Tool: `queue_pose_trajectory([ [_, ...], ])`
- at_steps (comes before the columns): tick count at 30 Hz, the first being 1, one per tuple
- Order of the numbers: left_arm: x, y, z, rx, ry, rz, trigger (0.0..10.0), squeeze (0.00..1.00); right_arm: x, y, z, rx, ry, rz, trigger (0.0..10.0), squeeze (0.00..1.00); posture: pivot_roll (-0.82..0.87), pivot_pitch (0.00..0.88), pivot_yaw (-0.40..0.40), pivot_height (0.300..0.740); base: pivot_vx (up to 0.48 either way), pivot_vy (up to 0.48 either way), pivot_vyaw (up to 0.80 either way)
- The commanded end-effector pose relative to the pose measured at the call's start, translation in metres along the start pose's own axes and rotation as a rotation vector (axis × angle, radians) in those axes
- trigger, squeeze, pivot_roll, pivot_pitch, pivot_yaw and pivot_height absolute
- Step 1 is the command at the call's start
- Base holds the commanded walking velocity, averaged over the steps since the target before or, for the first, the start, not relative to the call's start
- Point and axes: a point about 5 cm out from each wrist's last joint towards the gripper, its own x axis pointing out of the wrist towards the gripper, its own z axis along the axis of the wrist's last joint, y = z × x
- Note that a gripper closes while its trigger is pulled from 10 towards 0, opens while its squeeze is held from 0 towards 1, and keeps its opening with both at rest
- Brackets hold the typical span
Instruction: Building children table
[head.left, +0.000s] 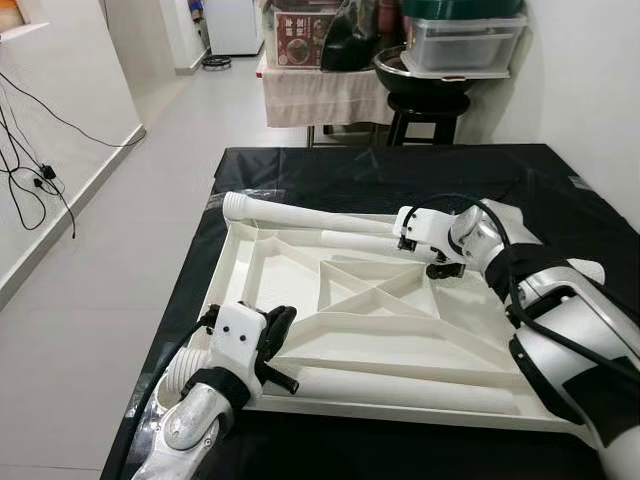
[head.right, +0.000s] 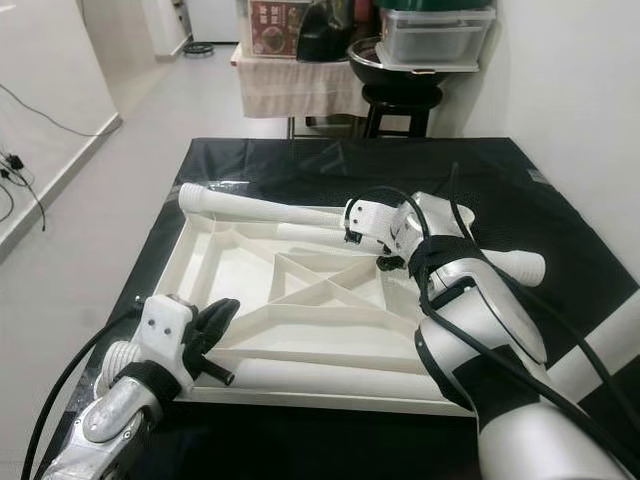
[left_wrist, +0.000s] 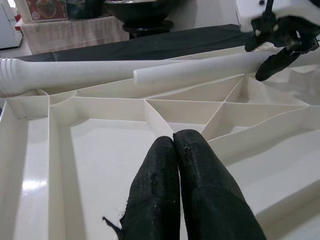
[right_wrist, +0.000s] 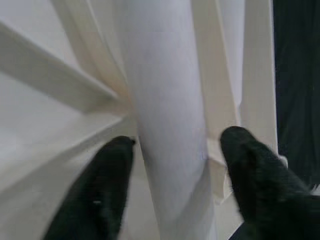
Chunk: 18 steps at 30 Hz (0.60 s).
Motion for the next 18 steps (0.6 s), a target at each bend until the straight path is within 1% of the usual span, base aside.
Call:
queue_pose_trajectory([
  [1,-0.006,-0.001,-0.017,-0.018,0.101,0.012,10.0,0.0,0.0,0.0,0.002,-0.027,0.01,-0.007,0.0,0.0,-0.04,0.1,-0.019,0.74,0.0,0.0,0.0],
  [6,-0.007,-0.002,-0.017,-0.025,0.103,0.011,10.0,0.0,0.001,0.002,0.002,-0.046,0.014,-0.004,0.0,0.0,-0.04,0.103,-0.021,0.74,0.0,0.0,0.0],
  [11,-0.008,-0.003,-0.017,-0.031,0.105,0.011,10.0,0.0,0.001,0.002,0.009,-0.049,-0.026,-0.019,0.0,0.0,-0.04,0.105,-0.02,0.74,0.0,0.0,0.0],
  [13,-0.009,-0.003,-0.017,-0.031,0.106,0.011,10.0,0.0,-0.001,0.0,0.022,-0.085,-0.083,-0.056,0.0,0.0,-0.04,0.108,-0.019,0.74,0.0,0.0,0.0],
  [14,-0.009,-0.003,-0.017,-0.031,0.106,0.011,10.0,0.0,-0.001,0.0,0.022,-0.085,-0.083,-0.056,0.0,0.0,-0.04,0.108,-0.019,0.74,0.0,0.0,0.0],
  [17,-0.009,-0.003,-0.016,-0.03,0.108,0.013,10.0,0.0,-0.005,-0.002,0.038,-0.176,-0.119,-0.094,0.0,0.0,-0.04,0.111,-0.016,0.74,0.0,0.0,0.0],
  [18,-0.009,-0.003,-0.016,-0.03,0.108,0.013,10.0,0.0,-0.005,-0.002,0.038,-0.176,-0.119,-0.094,0.0,0.0,-0.04,0.111,-0.016,0.74,0.0,0.0,0.0],
])
